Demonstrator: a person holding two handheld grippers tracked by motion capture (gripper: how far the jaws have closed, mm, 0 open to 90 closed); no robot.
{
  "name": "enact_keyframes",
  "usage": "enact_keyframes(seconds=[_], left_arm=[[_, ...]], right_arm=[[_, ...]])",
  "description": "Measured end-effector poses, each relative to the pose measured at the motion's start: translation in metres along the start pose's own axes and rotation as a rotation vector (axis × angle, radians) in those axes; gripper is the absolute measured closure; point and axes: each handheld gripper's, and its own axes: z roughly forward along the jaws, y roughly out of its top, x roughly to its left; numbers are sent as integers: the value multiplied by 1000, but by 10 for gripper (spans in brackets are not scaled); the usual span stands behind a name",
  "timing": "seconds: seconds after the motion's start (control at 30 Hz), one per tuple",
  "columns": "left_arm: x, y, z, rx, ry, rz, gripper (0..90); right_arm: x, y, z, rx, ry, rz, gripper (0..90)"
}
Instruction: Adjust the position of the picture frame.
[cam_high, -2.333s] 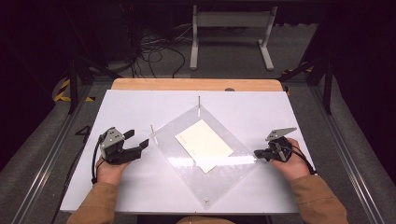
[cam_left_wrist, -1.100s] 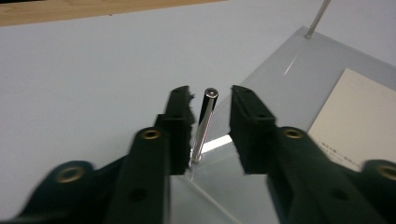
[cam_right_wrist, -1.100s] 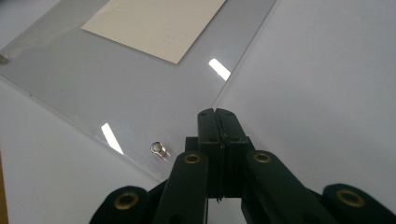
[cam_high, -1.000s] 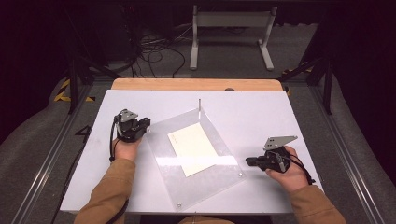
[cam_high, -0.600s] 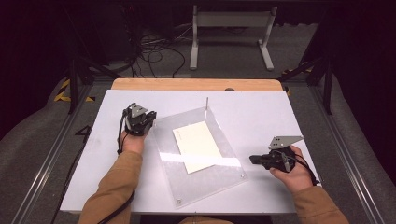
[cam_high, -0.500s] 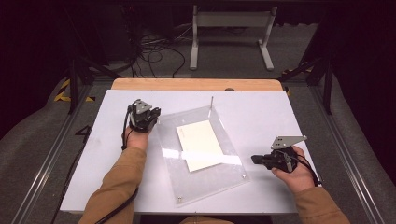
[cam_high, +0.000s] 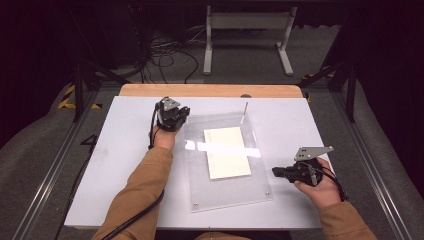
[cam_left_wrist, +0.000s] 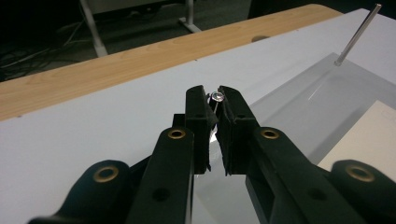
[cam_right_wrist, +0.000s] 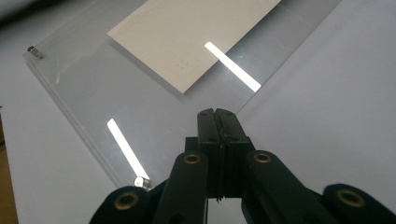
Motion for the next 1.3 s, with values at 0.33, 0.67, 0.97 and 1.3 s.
enact_keyframes(seconds=[0.33, 0.67, 0.97, 1.3], left_arm=[[-3, -6, 11, 50, -57, -37, 736], [-10, -10, -37, 44, -65, 93, 537], [-24, -35, -82, 5, -174, 82, 517], [-18, -57, -114, 12, -187, 70, 514]], right_arm=[[0, 0, 5, 38, -14, 3, 886], [-3, -2, 12, 144, -45, 24, 895], [-3, -5, 24, 225, 2, 45, 898], [7, 1, 35, 237, 74, 24, 898]])
